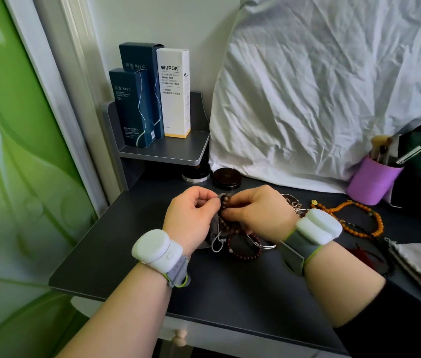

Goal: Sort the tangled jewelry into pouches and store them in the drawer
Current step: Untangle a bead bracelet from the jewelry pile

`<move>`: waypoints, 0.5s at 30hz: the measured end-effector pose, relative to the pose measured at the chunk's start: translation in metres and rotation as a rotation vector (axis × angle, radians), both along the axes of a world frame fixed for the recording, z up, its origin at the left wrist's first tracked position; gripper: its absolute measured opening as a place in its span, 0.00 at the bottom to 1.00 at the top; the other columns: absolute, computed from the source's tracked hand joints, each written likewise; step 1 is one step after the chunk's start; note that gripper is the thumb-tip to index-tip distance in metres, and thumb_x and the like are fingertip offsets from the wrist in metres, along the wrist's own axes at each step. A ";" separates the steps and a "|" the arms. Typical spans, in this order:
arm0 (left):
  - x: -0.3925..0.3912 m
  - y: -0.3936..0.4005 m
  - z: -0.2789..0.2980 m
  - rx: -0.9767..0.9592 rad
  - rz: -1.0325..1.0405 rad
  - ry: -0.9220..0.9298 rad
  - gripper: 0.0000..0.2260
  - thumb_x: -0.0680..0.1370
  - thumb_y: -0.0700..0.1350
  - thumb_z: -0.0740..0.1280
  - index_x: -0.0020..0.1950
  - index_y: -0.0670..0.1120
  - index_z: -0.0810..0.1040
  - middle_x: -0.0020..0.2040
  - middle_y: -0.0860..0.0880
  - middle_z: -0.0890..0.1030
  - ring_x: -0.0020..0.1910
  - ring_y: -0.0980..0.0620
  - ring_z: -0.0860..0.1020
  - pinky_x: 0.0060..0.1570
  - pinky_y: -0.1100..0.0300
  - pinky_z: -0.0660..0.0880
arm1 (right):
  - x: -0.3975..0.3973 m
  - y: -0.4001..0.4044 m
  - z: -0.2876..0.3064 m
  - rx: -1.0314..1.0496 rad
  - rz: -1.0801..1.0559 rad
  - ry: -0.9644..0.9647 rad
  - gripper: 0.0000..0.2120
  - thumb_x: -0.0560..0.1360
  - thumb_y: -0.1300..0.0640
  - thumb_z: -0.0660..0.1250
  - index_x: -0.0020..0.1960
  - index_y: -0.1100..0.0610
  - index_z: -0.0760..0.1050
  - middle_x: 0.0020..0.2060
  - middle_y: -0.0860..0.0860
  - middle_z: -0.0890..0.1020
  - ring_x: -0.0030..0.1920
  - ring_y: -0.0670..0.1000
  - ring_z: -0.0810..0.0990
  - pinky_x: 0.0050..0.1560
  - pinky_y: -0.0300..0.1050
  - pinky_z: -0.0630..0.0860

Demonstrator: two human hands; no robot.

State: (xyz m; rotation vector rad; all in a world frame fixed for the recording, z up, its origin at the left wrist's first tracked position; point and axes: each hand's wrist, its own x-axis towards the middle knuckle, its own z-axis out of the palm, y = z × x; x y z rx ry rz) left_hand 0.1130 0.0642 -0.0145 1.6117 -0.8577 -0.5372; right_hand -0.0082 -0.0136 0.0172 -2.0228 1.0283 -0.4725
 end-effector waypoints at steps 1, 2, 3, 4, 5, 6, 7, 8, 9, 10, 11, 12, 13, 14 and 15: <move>0.001 0.000 0.000 -0.011 0.006 0.025 0.02 0.73 0.45 0.69 0.41 0.51 0.81 0.38 0.48 0.83 0.41 0.45 0.82 0.43 0.41 0.80 | 0.000 0.001 0.001 0.054 -0.002 -0.032 0.05 0.67 0.56 0.74 0.41 0.48 0.81 0.32 0.49 0.84 0.30 0.50 0.81 0.40 0.49 0.82; 0.002 0.000 0.001 -0.023 0.012 0.042 0.02 0.73 0.44 0.69 0.42 0.50 0.81 0.38 0.47 0.83 0.41 0.44 0.82 0.45 0.40 0.79 | 0.000 0.002 0.002 0.112 0.000 -0.084 0.08 0.67 0.58 0.75 0.44 0.51 0.80 0.35 0.53 0.84 0.32 0.55 0.82 0.40 0.52 0.82; 0.003 -0.001 0.001 -0.034 0.019 0.047 0.02 0.73 0.43 0.69 0.42 0.50 0.81 0.38 0.46 0.82 0.41 0.43 0.82 0.46 0.41 0.79 | -0.001 0.003 0.002 0.166 0.010 -0.148 0.13 0.65 0.61 0.76 0.47 0.53 0.79 0.38 0.54 0.83 0.33 0.56 0.83 0.40 0.53 0.82; 0.004 0.000 0.001 -0.040 0.024 0.046 0.02 0.73 0.43 0.69 0.42 0.49 0.81 0.38 0.46 0.82 0.41 0.44 0.81 0.47 0.42 0.79 | -0.003 0.003 0.002 0.196 0.030 -0.201 0.18 0.63 0.63 0.77 0.50 0.54 0.77 0.41 0.54 0.82 0.34 0.54 0.82 0.39 0.51 0.82; 0.005 -0.001 0.002 -0.044 0.026 0.045 0.02 0.73 0.43 0.69 0.42 0.49 0.81 0.38 0.45 0.82 0.41 0.43 0.81 0.48 0.43 0.79 | -0.005 0.004 0.002 0.182 0.059 -0.219 0.23 0.61 0.64 0.78 0.53 0.53 0.76 0.44 0.52 0.81 0.37 0.52 0.82 0.40 0.50 0.81; 0.006 -0.001 0.002 -0.043 0.026 0.047 0.02 0.73 0.43 0.69 0.43 0.49 0.81 0.39 0.45 0.82 0.41 0.43 0.81 0.48 0.43 0.79 | -0.007 0.004 0.001 0.136 0.090 -0.197 0.28 0.59 0.63 0.80 0.55 0.50 0.75 0.47 0.50 0.79 0.40 0.50 0.82 0.43 0.49 0.81; 0.006 -0.001 0.002 -0.042 0.025 0.052 0.02 0.73 0.43 0.69 0.43 0.48 0.81 0.39 0.44 0.83 0.42 0.42 0.81 0.48 0.43 0.79 | -0.007 0.004 0.001 0.072 0.117 -0.154 0.31 0.57 0.61 0.80 0.57 0.48 0.75 0.49 0.49 0.79 0.43 0.50 0.81 0.47 0.50 0.80; 0.007 -0.001 0.002 -0.045 0.021 0.062 0.02 0.74 0.42 0.69 0.43 0.48 0.81 0.40 0.44 0.82 0.43 0.41 0.81 0.48 0.44 0.79 | -0.007 0.004 0.000 0.002 0.123 -0.119 0.31 0.57 0.60 0.80 0.57 0.46 0.75 0.51 0.49 0.78 0.46 0.49 0.81 0.51 0.51 0.79; 0.007 -0.001 0.002 -0.048 0.016 0.071 0.02 0.74 0.42 0.69 0.43 0.47 0.81 0.39 0.44 0.82 0.42 0.41 0.81 0.48 0.45 0.78 | -0.006 0.004 -0.001 -0.058 0.107 -0.110 0.28 0.58 0.60 0.79 0.54 0.45 0.77 0.50 0.48 0.78 0.46 0.49 0.81 0.52 0.50 0.78; 0.007 -0.001 0.002 -0.050 0.011 0.069 0.02 0.74 0.42 0.69 0.43 0.48 0.81 0.39 0.45 0.82 0.41 0.43 0.81 0.46 0.47 0.78 | -0.004 0.004 -0.001 -0.090 0.083 -0.135 0.23 0.60 0.60 0.78 0.51 0.44 0.79 0.48 0.47 0.79 0.44 0.48 0.81 0.52 0.49 0.78; 0.007 -0.001 0.002 -0.051 0.007 0.058 0.02 0.74 0.42 0.69 0.43 0.48 0.81 0.39 0.45 0.82 0.40 0.46 0.80 0.44 0.51 0.77 | -0.003 0.004 -0.002 -0.076 0.058 -0.184 0.18 0.62 0.62 0.77 0.47 0.45 0.80 0.44 0.47 0.81 0.42 0.48 0.82 0.51 0.49 0.79; 0.006 -0.001 0.002 -0.052 0.005 0.043 0.02 0.74 0.42 0.69 0.43 0.49 0.81 0.39 0.46 0.83 0.39 0.48 0.80 0.42 0.54 0.77 | -0.001 0.005 -0.002 -0.021 0.034 -0.239 0.16 0.64 0.64 0.76 0.46 0.46 0.80 0.41 0.48 0.83 0.39 0.50 0.83 0.51 0.50 0.80; 0.006 0.000 0.003 -0.054 0.002 0.032 0.02 0.74 0.43 0.69 0.43 0.49 0.81 0.39 0.46 0.83 0.39 0.48 0.81 0.42 0.55 0.76 | 0.000 0.005 -0.002 0.035 0.016 -0.278 0.14 0.65 0.65 0.75 0.46 0.49 0.81 0.39 0.50 0.85 0.38 0.52 0.84 0.50 0.51 0.81; 0.006 0.000 0.003 -0.057 -0.002 0.027 0.02 0.74 0.43 0.69 0.43 0.49 0.81 0.40 0.45 0.83 0.41 0.47 0.81 0.42 0.55 0.77 | 0.001 0.005 -0.001 0.063 0.000 -0.299 0.14 0.65 0.65 0.75 0.47 0.51 0.81 0.38 0.51 0.85 0.38 0.53 0.84 0.49 0.51 0.81; 0.006 0.000 0.003 -0.057 -0.007 0.030 0.02 0.74 0.43 0.69 0.44 0.49 0.81 0.41 0.44 0.83 0.42 0.45 0.82 0.44 0.52 0.77 | 0.002 0.005 0.001 0.063 -0.015 -0.302 0.14 0.65 0.66 0.76 0.47 0.52 0.81 0.39 0.52 0.85 0.38 0.54 0.84 0.49 0.51 0.81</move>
